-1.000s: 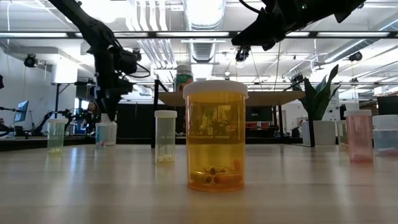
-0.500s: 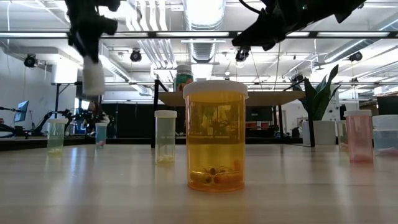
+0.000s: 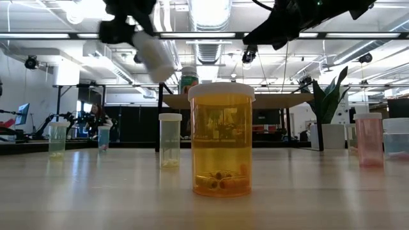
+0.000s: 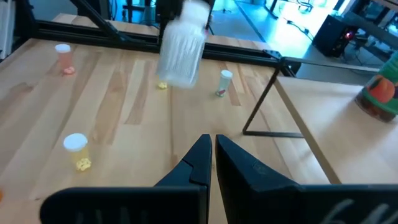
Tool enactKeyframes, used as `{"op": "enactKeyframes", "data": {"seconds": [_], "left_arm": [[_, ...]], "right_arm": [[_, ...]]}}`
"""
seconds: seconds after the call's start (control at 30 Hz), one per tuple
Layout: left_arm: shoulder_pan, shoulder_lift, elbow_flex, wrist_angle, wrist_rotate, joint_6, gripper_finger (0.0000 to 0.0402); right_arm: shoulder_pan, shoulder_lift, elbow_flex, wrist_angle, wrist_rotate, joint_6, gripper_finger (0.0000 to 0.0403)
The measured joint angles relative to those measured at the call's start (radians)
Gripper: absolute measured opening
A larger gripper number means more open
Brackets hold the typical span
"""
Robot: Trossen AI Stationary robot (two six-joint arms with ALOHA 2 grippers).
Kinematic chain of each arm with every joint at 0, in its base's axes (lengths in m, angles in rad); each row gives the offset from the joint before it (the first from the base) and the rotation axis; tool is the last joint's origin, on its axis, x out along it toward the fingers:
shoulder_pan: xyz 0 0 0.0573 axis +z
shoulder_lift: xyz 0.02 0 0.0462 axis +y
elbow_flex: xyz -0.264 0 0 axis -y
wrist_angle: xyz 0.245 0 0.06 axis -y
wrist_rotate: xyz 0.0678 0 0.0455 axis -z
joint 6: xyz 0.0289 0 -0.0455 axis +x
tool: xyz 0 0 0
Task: Pick and place medicine bottles onto shelf by color
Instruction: Put the white pill bottle on the shelf
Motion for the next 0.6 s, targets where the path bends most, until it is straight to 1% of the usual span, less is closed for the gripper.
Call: {"op": "enactKeyframes", "data": {"seconds": [0.1, 0.2, 0.4, 0.47, 0.6], "left_arm": [[-0.049, 0.109, 0.013, 0.142, -0.019, 0.067, 0.0181], [-0.059, 0.221, 0.034, 0.238, -0.018, 0.141, 0.0181], [-0.018, 0.415, 0.088, 0.255, -0.007, 0.254, 0.0181], [0.002, 0.466, 0.107, 0.254, 0.012, 0.285, 0.0181], [0.036, 0.540, 0.150, 0.255, 0.019, 0.338, 0.0182]], "right_arm": [[0.006, -0.005, -0.002, -0.003, -0.001, -0.012, 0.0012], [0.008, -0.009, -0.005, -0.010, -0.001, -0.015, 0.0012], [0.008, -0.022, -0.007, -0.035, -0.001, -0.007, 0.0012], [0.008, -0.025, -0.007, -0.035, -0.001, -0.007, 0.0012], [0.008, -0.027, -0.007, -0.035, -0.001, -0.006, 0.0012]]}}
